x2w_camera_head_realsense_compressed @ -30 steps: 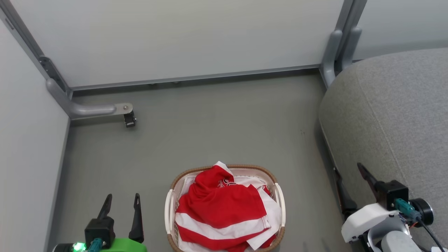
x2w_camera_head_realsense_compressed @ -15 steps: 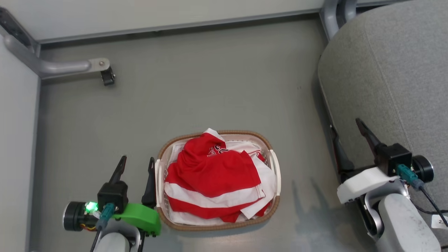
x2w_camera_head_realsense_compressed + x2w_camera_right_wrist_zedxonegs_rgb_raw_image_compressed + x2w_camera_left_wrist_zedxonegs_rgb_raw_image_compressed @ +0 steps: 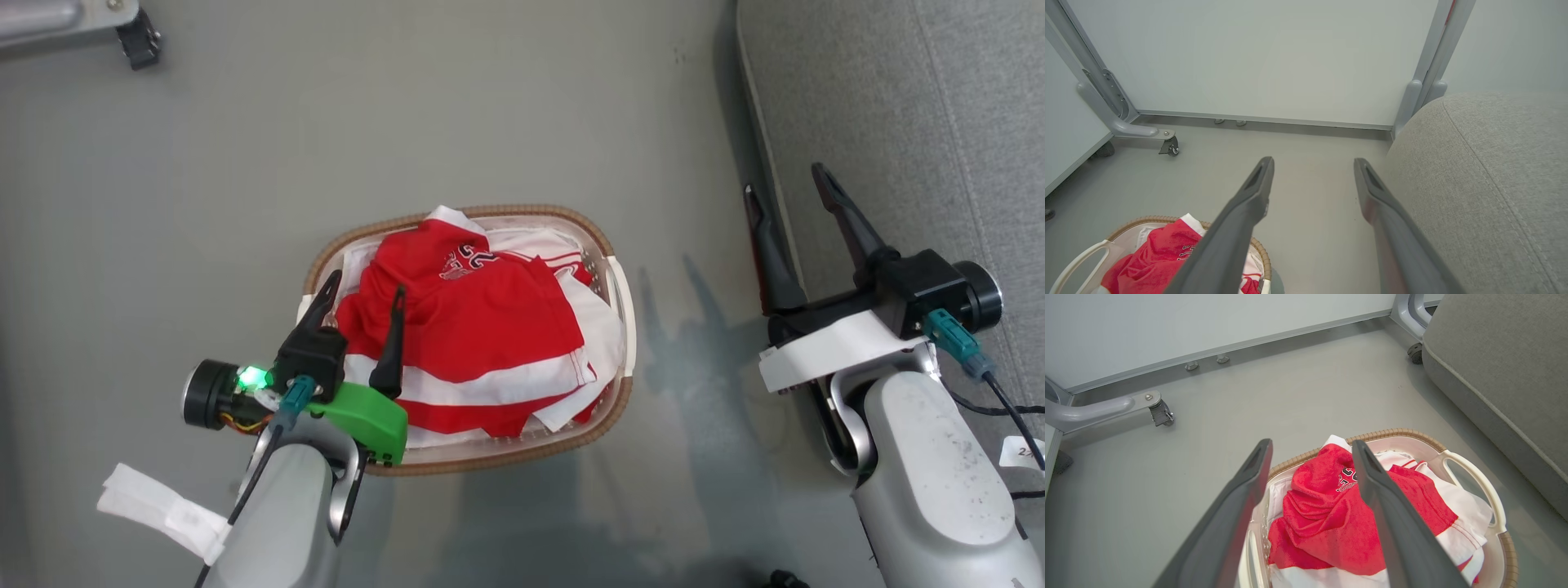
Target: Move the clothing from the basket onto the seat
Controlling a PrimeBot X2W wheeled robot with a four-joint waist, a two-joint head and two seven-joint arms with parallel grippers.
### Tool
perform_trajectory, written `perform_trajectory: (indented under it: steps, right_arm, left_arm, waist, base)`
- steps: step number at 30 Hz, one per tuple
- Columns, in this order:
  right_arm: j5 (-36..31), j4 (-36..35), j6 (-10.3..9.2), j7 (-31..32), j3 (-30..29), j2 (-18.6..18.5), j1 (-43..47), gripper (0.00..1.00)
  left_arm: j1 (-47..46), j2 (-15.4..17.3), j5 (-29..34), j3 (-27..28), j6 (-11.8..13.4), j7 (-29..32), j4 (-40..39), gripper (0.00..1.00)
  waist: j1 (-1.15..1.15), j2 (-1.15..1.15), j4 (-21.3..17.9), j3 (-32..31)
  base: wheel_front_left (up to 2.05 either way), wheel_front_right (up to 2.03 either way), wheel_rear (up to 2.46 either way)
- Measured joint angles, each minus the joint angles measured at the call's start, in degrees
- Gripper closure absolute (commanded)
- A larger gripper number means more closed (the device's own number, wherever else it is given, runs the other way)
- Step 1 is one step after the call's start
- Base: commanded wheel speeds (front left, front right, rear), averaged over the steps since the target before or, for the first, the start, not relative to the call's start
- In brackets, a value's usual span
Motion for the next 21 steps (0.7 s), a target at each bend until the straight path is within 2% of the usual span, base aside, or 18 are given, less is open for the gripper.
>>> perform_trajectory:
  steps: [11, 13, 21]
  right_arm:
    - [0.5, -1.7, 0.00, 0.0, 3.4, 1.3, -3.3, 0.00]
    - [0.5, -2.1, 0.00, 0.0, 4.3, 1.5, -4.1, 0.00]
    - [0.9, -2.1, 0.00, 0.0, 5.3, 2.0, -5.0, 0.00]
  left_arm:
    - [-10.1, 1.5, 3.4, -4.9, -1.1, 0.0, 11.1, 0.00]
    - [-12.9, 2.0, 3.8, -6.4, -1.5, 0.0, 15.4, 0.00]
    - [-19.7, 2.6, 5.5, -9.2, -1.0, 0.0, 25.7, 0.00]
  waist:
    - [0.00, 0.00, -2.6, 9.8]
    - [0.00, 0.00, -3.3, 12.2]
    - [0.00, 0.00, -5.2, 17.0]
  base:
    - [0.00, 0.00, 0.00]
    - [0.00, 0.00, 0.00]
    - [0.00, 0.00, 0.00]
